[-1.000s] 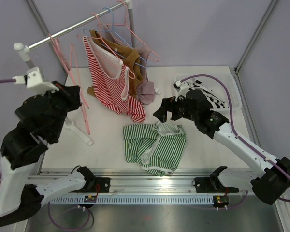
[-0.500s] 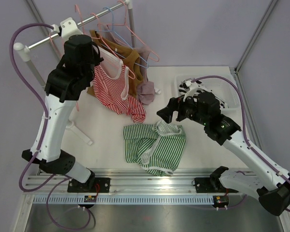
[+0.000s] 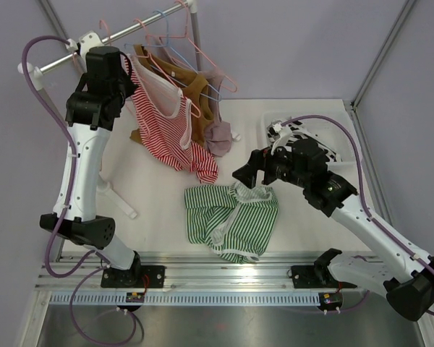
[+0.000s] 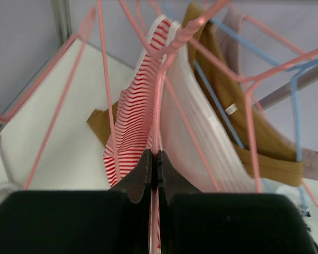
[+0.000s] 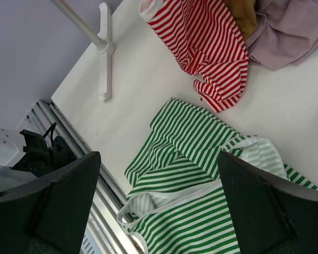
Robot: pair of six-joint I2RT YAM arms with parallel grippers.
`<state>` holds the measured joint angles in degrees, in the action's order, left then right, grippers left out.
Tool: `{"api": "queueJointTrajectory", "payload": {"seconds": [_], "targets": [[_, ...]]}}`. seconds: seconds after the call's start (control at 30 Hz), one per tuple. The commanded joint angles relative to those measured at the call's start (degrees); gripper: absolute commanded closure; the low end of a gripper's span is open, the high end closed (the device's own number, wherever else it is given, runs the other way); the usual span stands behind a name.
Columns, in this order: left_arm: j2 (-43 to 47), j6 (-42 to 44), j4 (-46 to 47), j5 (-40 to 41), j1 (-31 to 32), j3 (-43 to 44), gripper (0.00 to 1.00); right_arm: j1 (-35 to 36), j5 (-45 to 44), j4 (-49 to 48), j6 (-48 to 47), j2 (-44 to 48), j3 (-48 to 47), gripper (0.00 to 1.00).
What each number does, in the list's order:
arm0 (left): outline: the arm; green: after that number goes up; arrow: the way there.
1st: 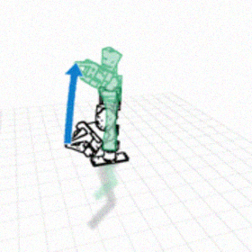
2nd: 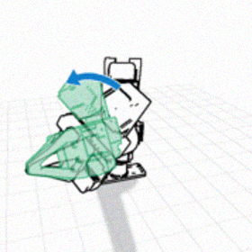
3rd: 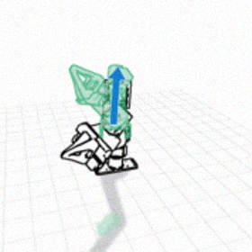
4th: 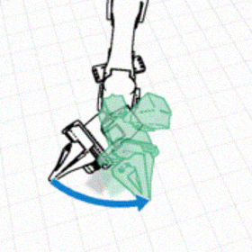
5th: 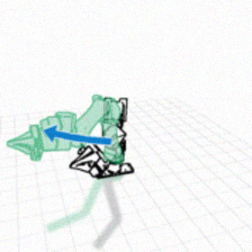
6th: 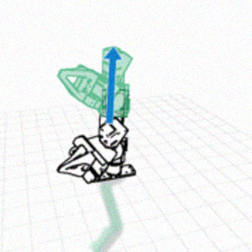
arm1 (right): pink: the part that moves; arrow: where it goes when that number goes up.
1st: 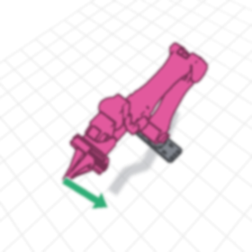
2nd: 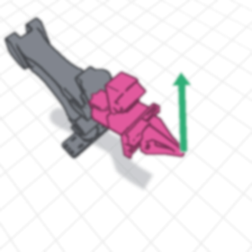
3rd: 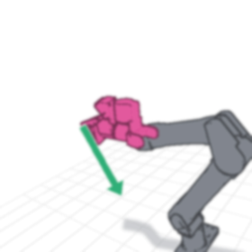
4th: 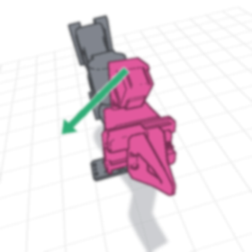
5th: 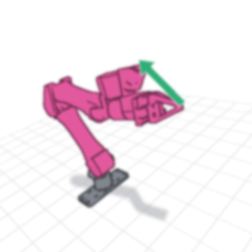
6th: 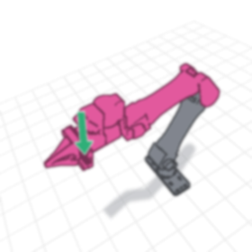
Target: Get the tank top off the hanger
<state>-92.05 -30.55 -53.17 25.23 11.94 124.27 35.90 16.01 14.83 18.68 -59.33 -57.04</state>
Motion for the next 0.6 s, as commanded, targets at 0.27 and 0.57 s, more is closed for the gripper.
{"api": "queueJointTrajectory", "payload": {"seconds": [0.27,0.57], "targets": [[14.7,-1.4,8.3,-2.6,-6.3,-20.1,1.00,0.3,4.2,-3.8,1.2,-2.5,0.8,0.00],[19.7,-2.6,10.8,-6.9,-10.4,-28.7,1.00,4.9,-5.4,0.5,-1.4,-7.1,-1.1,0.01]]}}
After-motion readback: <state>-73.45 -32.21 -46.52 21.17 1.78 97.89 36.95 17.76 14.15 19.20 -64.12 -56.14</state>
